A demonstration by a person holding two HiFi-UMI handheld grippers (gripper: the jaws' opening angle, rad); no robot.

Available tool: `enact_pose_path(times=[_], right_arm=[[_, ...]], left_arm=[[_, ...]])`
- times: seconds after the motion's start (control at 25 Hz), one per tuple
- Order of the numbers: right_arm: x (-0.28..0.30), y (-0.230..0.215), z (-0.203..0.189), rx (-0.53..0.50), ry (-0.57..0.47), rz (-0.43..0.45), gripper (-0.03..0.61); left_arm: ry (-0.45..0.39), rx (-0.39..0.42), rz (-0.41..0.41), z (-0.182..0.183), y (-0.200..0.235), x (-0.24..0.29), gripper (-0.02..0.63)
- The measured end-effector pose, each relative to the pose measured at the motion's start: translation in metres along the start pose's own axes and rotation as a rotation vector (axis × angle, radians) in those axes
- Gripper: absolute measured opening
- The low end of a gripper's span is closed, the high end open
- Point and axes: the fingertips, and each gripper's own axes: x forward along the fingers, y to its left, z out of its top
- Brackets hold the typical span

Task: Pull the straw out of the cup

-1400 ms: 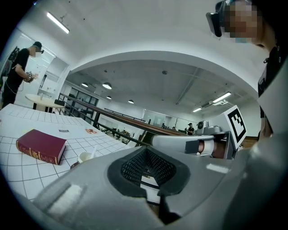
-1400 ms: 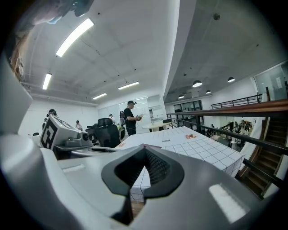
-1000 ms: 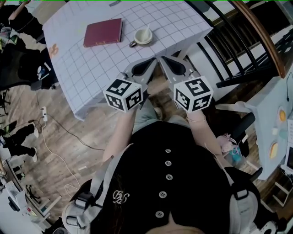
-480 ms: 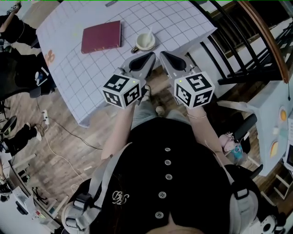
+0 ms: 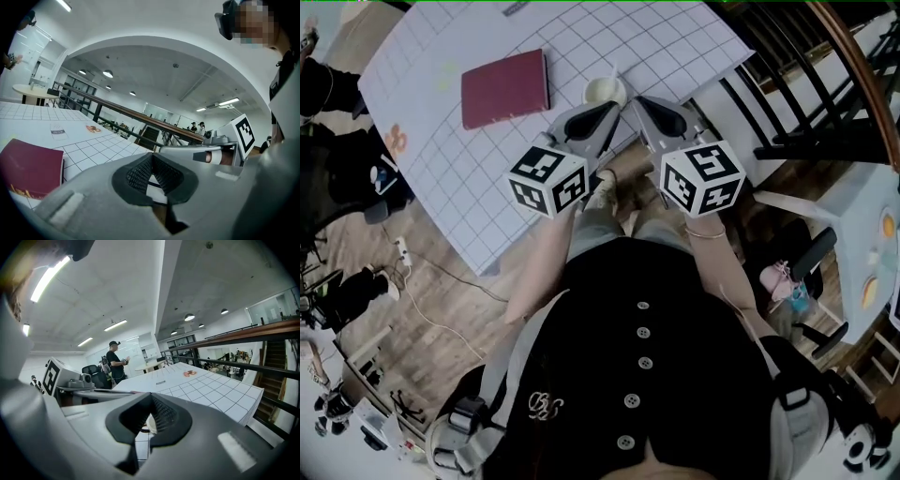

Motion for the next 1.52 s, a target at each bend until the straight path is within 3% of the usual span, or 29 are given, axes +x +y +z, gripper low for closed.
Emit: enact_pose_path(times=[0.76, 1.52], right_arm=[[0.053, -0.035, -0.026, 0.118, 0.059, -0.098, -0.002], [0.065, -0.058, -0.054, 0.223, 0.082, -0.178, -0.002]], left_arm=[[0.158, 0.007, -0.088, -0.021, 0.054, 0.049, -0.002], [0.260, 0.093, -0.034, -0.041, 0.086, 0.072, 0.021]])
